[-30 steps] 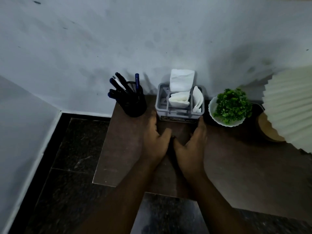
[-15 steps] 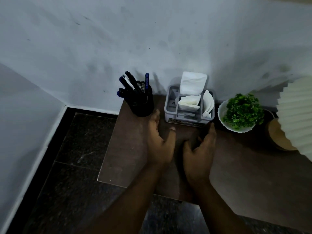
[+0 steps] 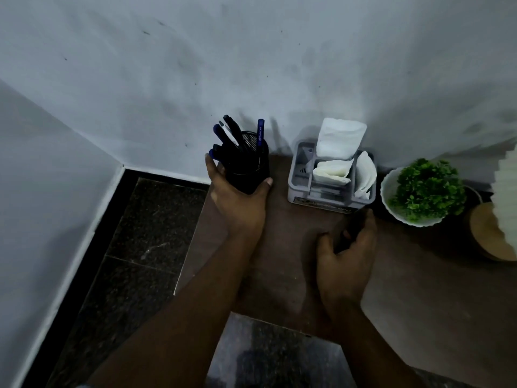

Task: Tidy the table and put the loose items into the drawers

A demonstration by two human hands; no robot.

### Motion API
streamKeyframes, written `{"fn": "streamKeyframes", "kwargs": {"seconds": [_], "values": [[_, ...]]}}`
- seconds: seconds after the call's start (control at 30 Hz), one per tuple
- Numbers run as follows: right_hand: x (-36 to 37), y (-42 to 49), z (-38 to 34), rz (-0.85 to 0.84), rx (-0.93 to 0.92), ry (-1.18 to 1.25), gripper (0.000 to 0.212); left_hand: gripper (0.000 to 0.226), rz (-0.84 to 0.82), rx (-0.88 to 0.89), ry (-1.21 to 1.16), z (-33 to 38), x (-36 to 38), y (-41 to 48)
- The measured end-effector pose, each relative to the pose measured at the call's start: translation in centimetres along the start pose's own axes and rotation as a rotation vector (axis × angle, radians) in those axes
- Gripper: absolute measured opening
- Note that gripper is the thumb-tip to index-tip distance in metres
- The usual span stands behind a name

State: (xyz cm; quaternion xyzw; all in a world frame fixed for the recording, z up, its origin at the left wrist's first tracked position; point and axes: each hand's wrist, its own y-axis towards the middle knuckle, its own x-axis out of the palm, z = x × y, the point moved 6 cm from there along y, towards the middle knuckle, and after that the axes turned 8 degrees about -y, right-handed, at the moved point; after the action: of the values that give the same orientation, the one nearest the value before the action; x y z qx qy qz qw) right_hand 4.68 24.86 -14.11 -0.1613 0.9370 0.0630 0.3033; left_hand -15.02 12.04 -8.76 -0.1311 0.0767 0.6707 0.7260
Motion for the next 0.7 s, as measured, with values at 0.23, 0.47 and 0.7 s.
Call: {"fn": "streamKeyframes", "kwargs": {"seconds": [0.23, 0.47, 0.7], "values": [[0.0, -0.1, 0.0, 0.001, 0.006, 0.025, 0.088, 0.111, -0.019, -0.017, 0.037, 0.2, -0.3, -0.7], [0.0, -0.2, -0.2, -0.02, 0.018, 0.031, 0.087, 0.119, 0.012, 0.024, 0.044, -0.7, -0.1, -0.4], [-2.2, -0.9, -0.7, -0.075, 0.053, 0.062, 0.085, 0.088, 0.078, 0.264, 0.235, -1.7, 0.4, -7.5]]}}
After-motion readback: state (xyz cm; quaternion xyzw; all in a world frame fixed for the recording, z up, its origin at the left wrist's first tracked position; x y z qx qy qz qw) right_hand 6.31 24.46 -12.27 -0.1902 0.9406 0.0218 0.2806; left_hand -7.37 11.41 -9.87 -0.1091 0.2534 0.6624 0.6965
